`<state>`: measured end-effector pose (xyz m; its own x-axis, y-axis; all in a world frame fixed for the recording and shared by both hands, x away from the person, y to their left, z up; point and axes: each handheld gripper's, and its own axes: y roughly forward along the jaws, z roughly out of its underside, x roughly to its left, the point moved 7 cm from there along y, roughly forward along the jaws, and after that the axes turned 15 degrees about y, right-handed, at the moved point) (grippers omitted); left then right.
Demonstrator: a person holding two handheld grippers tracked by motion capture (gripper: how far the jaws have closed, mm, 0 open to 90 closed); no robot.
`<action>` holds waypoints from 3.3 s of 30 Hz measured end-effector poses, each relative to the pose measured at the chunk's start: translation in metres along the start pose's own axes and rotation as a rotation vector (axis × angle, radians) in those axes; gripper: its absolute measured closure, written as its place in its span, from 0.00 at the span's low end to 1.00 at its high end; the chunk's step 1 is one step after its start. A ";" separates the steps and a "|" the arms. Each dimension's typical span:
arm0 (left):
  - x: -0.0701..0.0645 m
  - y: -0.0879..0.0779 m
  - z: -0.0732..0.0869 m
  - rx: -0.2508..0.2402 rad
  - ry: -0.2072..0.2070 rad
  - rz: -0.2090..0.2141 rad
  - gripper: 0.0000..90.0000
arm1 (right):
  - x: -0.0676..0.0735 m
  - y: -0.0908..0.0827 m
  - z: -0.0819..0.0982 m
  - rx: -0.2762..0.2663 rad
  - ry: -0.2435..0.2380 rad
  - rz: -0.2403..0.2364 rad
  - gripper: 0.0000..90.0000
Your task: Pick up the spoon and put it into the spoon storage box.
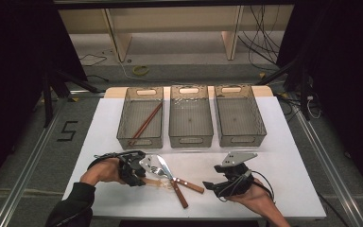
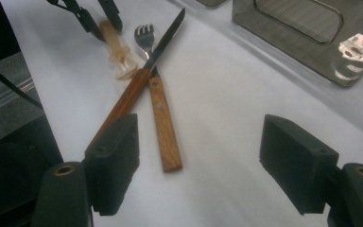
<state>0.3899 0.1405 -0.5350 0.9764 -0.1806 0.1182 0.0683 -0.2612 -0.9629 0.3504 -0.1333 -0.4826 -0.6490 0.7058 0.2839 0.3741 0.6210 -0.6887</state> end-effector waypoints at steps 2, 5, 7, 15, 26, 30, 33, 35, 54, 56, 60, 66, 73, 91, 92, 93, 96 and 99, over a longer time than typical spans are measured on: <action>-0.002 -0.001 0.001 0.000 0.008 0.003 0.79 | 0.000 0.000 0.000 0.001 -0.001 0.000 0.33; -0.005 -0.001 0.001 -0.002 0.015 0.001 0.81 | 0.000 0.000 0.000 0.000 -0.001 0.001 0.33; -0.006 -0.002 0.001 -0.006 0.017 -0.002 0.81 | 0.000 0.000 0.000 0.001 -0.002 0.001 0.33; -0.006 -0.010 0.000 -0.074 -0.017 -0.033 0.81 | 0.000 0.000 0.000 0.002 -0.001 0.001 0.33; 0.008 -0.035 -0.023 -0.272 -0.157 -0.143 0.81 | 0.000 0.000 -0.001 -0.003 0.000 0.000 0.33; 0.018 -0.045 -0.038 -0.339 -0.223 -0.181 0.81 | 0.000 0.000 0.000 -0.001 -0.001 0.001 0.33; 0.027 -0.052 -0.047 -0.374 -0.269 -0.217 0.81 | 0.001 0.000 0.000 -0.001 0.001 0.001 0.33; 0.034 -0.055 -0.051 -0.392 -0.298 -0.244 0.81 | 0.001 0.000 0.000 -0.003 0.000 0.001 0.33; 0.072 -0.068 -0.070 -0.474 -0.412 -0.306 0.81 | 0.001 0.000 0.000 -0.002 -0.004 0.004 0.33; 0.076 -0.070 -0.070 -0.477 -0.419 -0.310 0.81 | 0.001 0.000 0.000 -0.002 -0.003 0.004 0.33; 0.084 -0.073 -0.075 -0.497 -0.442 -0.331 0.81 | 0.001 0.001 0.000 -0.002 -0.004 0.004 0.33; 0.100 -0.077 -0.083 -0.511 -0.468 -0.351 0.81 | 0.001 0.001 0.000 -0.002 -0.004 0.004 0.33; 0.119 -0.079 -0.093 -0.518 -0.497 -0.363 0.81 | 0.001 0.001 0.001 0.002 -0.003 0.002 0.33; 0.154 -0.066 -0.097 -0.509 -0.601 -0.369 0.81 | 0.001 0.001 0.001 0.001 -0.002 -0.002 0.33; 0.157 -0.064 -0.097 -0.502 -0.604 -0.365 0.81 | 0.001 0.001 0.001 0.002 -0.003 -0.001 0.33; 0.159 -0.062 -0.097 -0.498 -0.614 -0.366 0.81 | 0.001 0.002 0.002 0.003 -0.004 -0.001 0.33; 0.164 -0.057 -0.096 -0.487 -0.631 -0.365 0.81 | 0.001 0.001 0.001 0.001 -0.004 -0.003 0.33; 0.169 -0.051 -0.094 -0.480 -0.658 -0.363 0.81 | 0.001 0.002 0.002 0.004 -0.002 -0.003 0.33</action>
<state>0.5322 0.0343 -0.4427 0.8413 0.5328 0.0910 0.4475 -0.5922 -0.6701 0.3495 -0.1326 -0.4846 -0.6514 0.7033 0.2847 0.3696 0.6219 -0.6904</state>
